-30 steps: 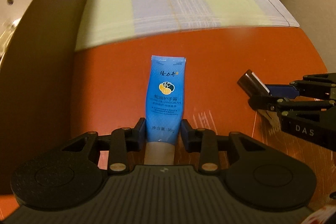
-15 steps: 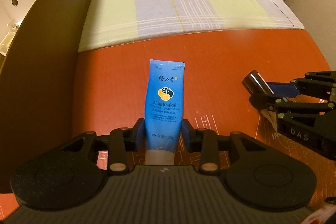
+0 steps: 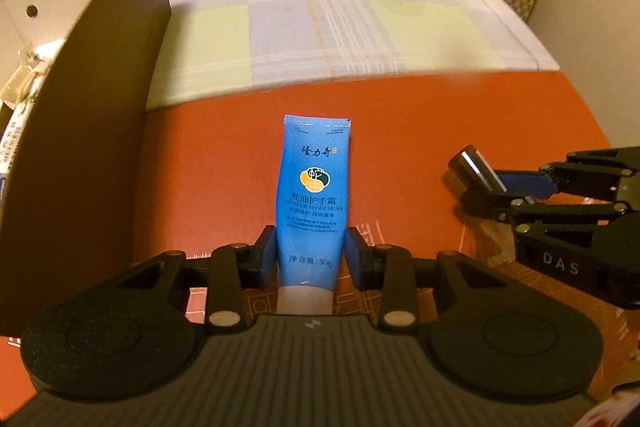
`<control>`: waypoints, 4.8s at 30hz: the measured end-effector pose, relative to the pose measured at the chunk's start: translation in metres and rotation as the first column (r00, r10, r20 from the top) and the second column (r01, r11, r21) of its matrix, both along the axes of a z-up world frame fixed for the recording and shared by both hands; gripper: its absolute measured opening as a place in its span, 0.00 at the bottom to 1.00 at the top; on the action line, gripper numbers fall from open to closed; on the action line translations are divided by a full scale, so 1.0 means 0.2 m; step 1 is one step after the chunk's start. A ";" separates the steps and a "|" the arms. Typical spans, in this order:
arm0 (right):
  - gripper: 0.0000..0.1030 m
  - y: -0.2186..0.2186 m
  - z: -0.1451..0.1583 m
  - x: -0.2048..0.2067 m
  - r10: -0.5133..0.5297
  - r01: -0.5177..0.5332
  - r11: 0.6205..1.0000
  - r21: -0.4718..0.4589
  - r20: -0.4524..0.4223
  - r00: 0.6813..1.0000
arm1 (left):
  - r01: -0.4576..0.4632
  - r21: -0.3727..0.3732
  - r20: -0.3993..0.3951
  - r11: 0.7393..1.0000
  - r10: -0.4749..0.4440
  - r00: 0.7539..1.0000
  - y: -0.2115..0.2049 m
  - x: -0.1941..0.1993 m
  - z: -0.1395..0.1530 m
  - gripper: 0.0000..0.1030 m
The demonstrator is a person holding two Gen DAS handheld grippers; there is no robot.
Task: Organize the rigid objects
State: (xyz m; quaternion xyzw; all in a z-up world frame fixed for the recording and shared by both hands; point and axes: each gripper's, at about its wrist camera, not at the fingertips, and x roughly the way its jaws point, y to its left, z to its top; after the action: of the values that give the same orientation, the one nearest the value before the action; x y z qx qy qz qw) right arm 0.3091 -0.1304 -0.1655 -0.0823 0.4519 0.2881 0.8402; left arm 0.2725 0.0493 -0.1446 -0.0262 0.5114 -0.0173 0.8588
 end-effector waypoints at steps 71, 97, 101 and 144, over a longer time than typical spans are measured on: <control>0.19 1.44 0.45 0.01 0.091 -0.072 0.960 0.269 -0.058 0.994 | -0.249 0.004 0.204 0.968 0.243 0.948 1.32 -0.21 0.54 0.30; 0.20 1.57 0.31 0.21 -0.040 0.080 0.969 0.232 -0.173 0.984 | -0.169 0.007 0.126 0.986 0.167 0.978 1.49 0.07 0.35 0.36; 0.20 1.58 0.32 0.22 -0.067 0.111 0.959 0.262 -0.173 0.983 | -0.165 0.000 0.133 0.986 0.164 0.978 1.50 0.05 0.37 0.40; 0.72 0.65 0.62 -0.41 -0.059 0.053 0.958 0.281 0.014 0.998 | -0.150 -0.028 0.336 0.988 0.151 0.930 0.76 -0.68 0.71 0.74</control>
State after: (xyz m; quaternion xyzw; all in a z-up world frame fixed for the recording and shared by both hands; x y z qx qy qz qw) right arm 0.2276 0.0006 -0.0407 0.0473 0.3995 0.3246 0.8560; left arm 0.1373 0.2015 -0.0023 -0.0628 0.3533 0.0438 0.9324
